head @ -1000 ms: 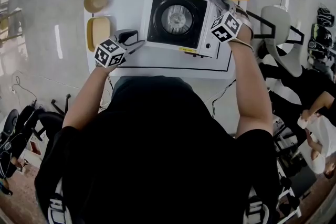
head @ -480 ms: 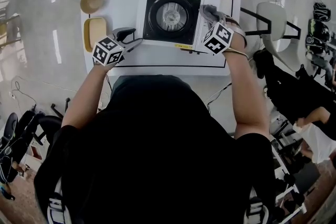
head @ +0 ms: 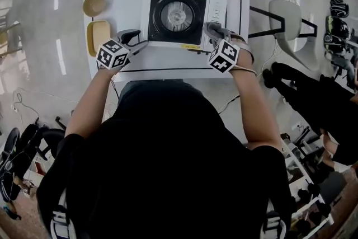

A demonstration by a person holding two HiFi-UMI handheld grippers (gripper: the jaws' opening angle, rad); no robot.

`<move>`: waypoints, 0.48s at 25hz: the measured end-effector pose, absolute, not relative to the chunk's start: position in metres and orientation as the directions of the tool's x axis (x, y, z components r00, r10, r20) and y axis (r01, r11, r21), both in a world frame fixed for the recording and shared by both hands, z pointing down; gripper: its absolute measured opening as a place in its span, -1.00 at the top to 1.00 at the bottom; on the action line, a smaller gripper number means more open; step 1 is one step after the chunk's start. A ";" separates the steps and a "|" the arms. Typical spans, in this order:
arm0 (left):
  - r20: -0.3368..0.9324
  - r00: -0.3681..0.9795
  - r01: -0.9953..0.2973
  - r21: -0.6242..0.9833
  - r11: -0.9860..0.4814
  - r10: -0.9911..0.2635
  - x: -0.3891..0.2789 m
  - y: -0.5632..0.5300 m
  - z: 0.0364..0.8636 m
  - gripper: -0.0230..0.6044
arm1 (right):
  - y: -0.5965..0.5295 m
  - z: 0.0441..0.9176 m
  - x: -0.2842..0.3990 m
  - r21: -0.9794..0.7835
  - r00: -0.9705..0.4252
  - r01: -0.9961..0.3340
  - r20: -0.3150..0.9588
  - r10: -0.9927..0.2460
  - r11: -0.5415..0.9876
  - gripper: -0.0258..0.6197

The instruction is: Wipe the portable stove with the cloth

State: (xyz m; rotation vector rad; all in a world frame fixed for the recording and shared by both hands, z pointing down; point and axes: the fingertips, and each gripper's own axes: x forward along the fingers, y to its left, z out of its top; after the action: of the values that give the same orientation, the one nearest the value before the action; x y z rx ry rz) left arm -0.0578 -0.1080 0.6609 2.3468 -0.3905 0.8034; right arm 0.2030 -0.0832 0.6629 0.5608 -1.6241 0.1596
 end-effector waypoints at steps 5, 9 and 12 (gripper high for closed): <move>0.632 0.770 -0.458 0.458 -0.762 -0.083 -0.056 -0.105 0.660 0.15 | -0.051 0.663 0.197 0.177 -0.055 -0.450 0.973 -0.225 0.875 0.59; 0.634 0.768 -0.467 0.455 -0.759 -0.093 -0.056 -0.102 0.660 0.12 | -0.028 0.663 0.190 0.159 -0.069 -0.454 0.975 -0.213 0.876 0.59; 0.634 0.768 -0.469 0.452 -0.759 -0.097 -0.055 -0.100 0.658 0.11 | -0.017 0.661 0.187 0.149 -0.084 -0.470 0.973 -0.213 0.870 0.59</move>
State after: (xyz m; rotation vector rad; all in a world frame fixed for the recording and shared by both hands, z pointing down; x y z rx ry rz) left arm -0.0552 -0.1000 0.6584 2.3468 -0.4211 0.7965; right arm 0.1869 -0.0174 0.6609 0.5353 -1.6669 0.2317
